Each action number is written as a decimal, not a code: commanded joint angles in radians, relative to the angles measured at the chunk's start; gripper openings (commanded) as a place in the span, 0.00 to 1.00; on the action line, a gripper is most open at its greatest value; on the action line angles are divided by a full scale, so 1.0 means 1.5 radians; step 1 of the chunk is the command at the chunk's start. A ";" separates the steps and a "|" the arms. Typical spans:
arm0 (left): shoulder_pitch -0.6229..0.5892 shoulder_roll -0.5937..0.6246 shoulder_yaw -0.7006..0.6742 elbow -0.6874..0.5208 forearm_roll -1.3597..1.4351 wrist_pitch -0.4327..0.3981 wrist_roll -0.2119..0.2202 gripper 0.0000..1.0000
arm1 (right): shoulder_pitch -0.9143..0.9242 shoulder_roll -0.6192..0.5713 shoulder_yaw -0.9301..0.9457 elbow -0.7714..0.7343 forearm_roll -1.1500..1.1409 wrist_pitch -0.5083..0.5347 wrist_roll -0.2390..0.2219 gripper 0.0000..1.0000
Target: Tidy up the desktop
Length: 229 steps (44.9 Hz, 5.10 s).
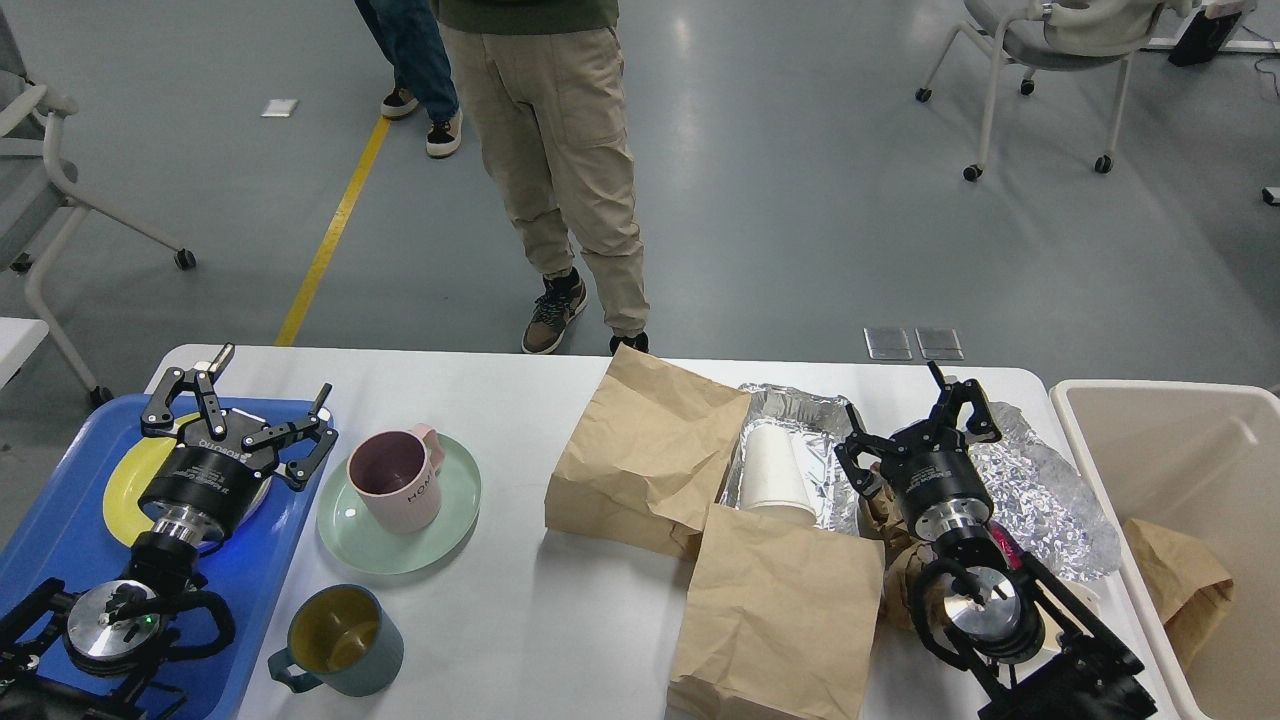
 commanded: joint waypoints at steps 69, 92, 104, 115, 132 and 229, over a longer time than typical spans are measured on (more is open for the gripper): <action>-0.097 0.164 0.226 0.008 0.001 0.008 -0.024 0.99 | -0.001 0.000 0.000 0.000 0.000 0.000 0.000 1.00; -0.979 0.152 1.476 0.000 0.004 -0.048 -0.015 0.99 | -0.001 0.000 0.000 0.000 0.000 0.000 0.000 1.00; -1.285 -0.046 1.736 -0.174 0.009 -0.057 -0.015 0.99 | -0.001 0.000 0.000 0.000 0.000 0.000 0.000 1.00; -1.496 -0.152 1.760 -0.363 0.009 -0.140 -0.017 0.99 | -0.001 0.000 0.000 0.000 0.000 0.000 0.000 1.00; -1.627 -0.201 1.795 -0.569 0.008 -0.150 -0.016 0.98 | -0.001 0.000 0.000 0.000 0.000 0.000 0.000 1.00; -0.883 -0.085 1.714 -0.346 0.200 0.262 0.016 0.57 | -0.001 0.000 0.000 0.000 0.000 0.000 0.000 1.00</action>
